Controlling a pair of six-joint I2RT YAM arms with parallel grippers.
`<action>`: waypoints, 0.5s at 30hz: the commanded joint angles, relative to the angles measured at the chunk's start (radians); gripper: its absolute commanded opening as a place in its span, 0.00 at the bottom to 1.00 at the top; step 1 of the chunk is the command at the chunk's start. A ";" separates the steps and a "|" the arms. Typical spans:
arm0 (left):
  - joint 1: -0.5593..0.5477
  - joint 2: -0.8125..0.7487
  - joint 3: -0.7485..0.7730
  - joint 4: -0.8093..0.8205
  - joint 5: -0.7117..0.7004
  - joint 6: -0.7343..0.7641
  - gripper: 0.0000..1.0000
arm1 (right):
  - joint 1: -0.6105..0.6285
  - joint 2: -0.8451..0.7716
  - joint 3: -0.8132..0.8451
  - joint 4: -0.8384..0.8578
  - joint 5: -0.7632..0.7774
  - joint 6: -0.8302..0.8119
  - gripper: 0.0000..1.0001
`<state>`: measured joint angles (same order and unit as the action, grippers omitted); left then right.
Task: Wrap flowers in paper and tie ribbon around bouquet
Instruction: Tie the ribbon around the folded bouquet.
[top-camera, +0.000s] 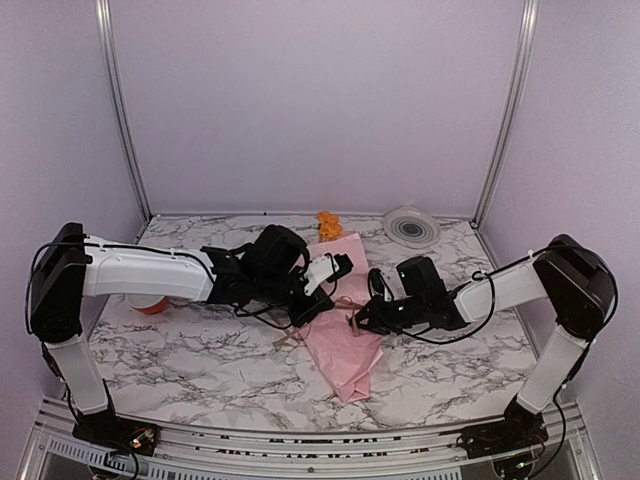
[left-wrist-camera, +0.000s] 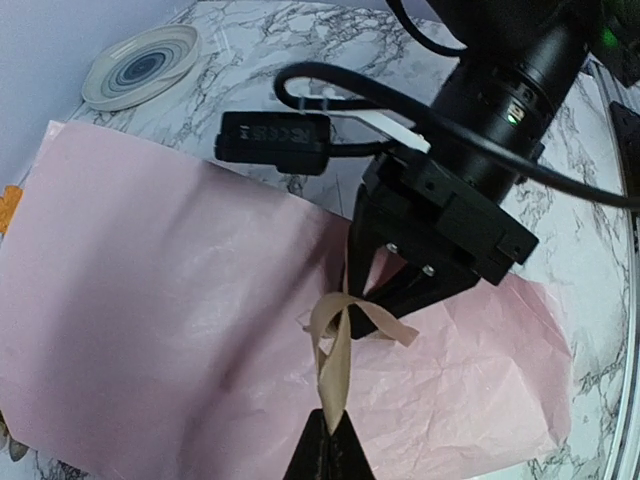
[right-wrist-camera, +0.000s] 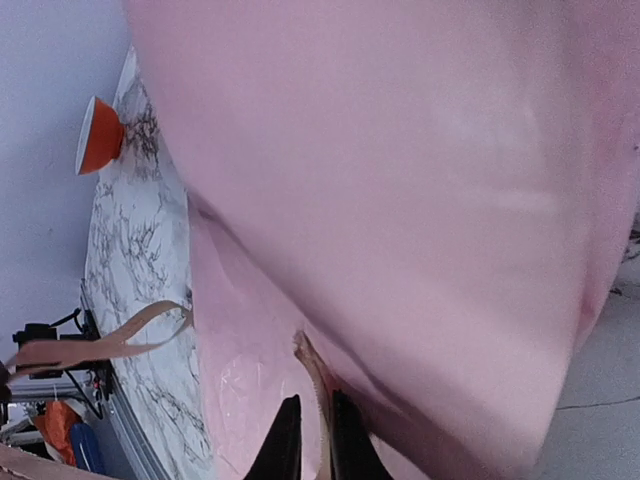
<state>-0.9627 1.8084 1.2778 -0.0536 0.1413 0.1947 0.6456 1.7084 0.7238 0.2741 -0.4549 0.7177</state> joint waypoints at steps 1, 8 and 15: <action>-0.063 -0.015 -0.056 0.006 0.040 0.084 0.00 | -0.016 -0.011 0.015 0.005 0.070 0.039 0.13; -0.115 0.059 -0.002 -0.120 -0.009 0.114 0.00 | -0.028 -0.062 -0.011 -0.009 0.055 0.053 0.21; -0.123 0.121 0.069 -0.174 -0.048 0.092 0.00 | -0.029 -0.168 -0.034 -0.172 0.054 0.038 0.21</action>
<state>-1.0847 1.8950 1.2900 -0.1547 0.1196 0.2844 0.6235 1.6077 0.7006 0.2134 -0.4110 0.7620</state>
